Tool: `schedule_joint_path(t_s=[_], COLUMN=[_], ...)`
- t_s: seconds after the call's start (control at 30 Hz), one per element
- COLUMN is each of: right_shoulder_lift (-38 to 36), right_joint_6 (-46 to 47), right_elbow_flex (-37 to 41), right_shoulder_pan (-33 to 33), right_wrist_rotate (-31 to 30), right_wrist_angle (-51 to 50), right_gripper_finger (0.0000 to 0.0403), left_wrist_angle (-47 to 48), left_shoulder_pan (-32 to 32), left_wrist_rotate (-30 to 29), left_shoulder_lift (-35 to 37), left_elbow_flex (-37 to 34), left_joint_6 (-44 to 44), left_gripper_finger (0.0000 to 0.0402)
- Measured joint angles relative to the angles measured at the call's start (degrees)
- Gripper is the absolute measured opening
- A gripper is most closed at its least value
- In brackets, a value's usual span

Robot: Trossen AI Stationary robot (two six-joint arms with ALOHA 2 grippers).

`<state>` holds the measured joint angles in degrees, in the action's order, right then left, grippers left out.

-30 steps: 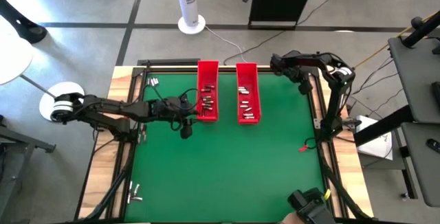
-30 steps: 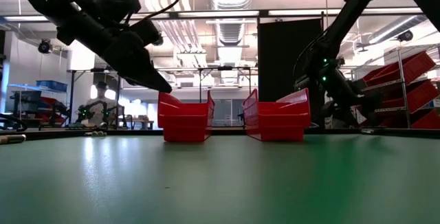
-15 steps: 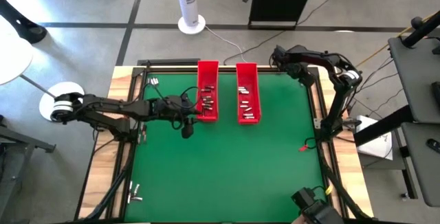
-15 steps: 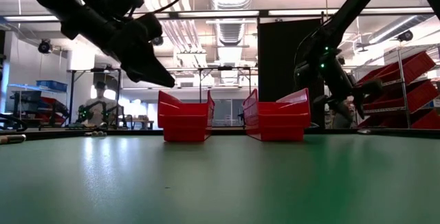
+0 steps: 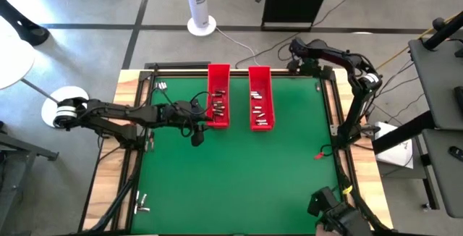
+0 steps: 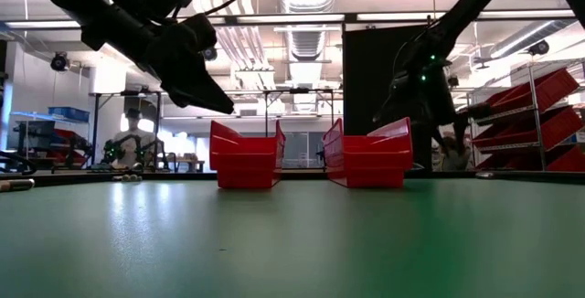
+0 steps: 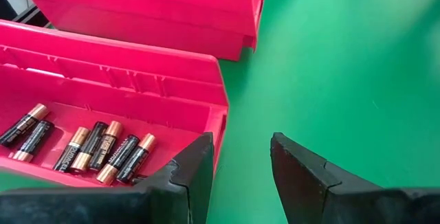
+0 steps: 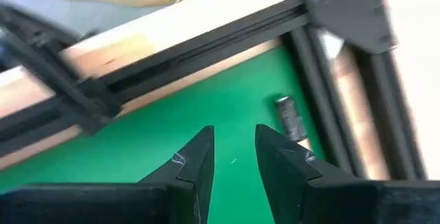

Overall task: Sort batteries
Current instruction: Put the brown battery into the left red bin

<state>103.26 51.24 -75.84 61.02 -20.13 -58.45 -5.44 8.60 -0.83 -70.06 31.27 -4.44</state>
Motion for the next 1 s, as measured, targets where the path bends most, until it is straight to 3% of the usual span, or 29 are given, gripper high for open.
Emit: schedule_joint_path(t_s=[0.2,0.3,0.47,0.7,0.83,1.0], right_shoulder_lift=[0.8,1.1,1.2,1.2,1.2,1.3], right_joint_6=[-11.0,-18.3,-30.1,-38.0,-38.9,-40.4], right_elbow_flex=[-2.2,-3.7,-8.4,-15.1,-14.9,-11.7], right_shoulder_pan=[3.2,3.2,3.1,3.3,3.7,3.7], right_wrist_rotate=[13.3,15.6,16.1,16.1,16.0,15.2], right_wrist_angle=[0.5,0.6,0.5,-6.9,-12.9,-12.9], right_gripper_finger=[0.0124,0.0139,0.0156,0.0149,0.0134,0.0132], left_wrist_angle=[-0.1,-0.4,-2.6,-7.0,-10.2,-14.7], left_shoulder_pan=[0.0,0.0,0.0,0.0,0.0,0.0], left_wrist_rotate=[0.0,0.0,-0.1,-0.1,-0.1,-0.1], left_shoulder_lift=[0.0,0.0,0.0,0.0,0.0,0.0], left_elbow_flex=[0.0,0.0,0.0,0.0,0.0,0.0], left_joint_6=[-0.2,-0.2,-0.2,-0.9,-2.1,-2.3], left_gripper_finger=[0.0126,0.0126,0.0126,0.0126,0.0126,0.0126])
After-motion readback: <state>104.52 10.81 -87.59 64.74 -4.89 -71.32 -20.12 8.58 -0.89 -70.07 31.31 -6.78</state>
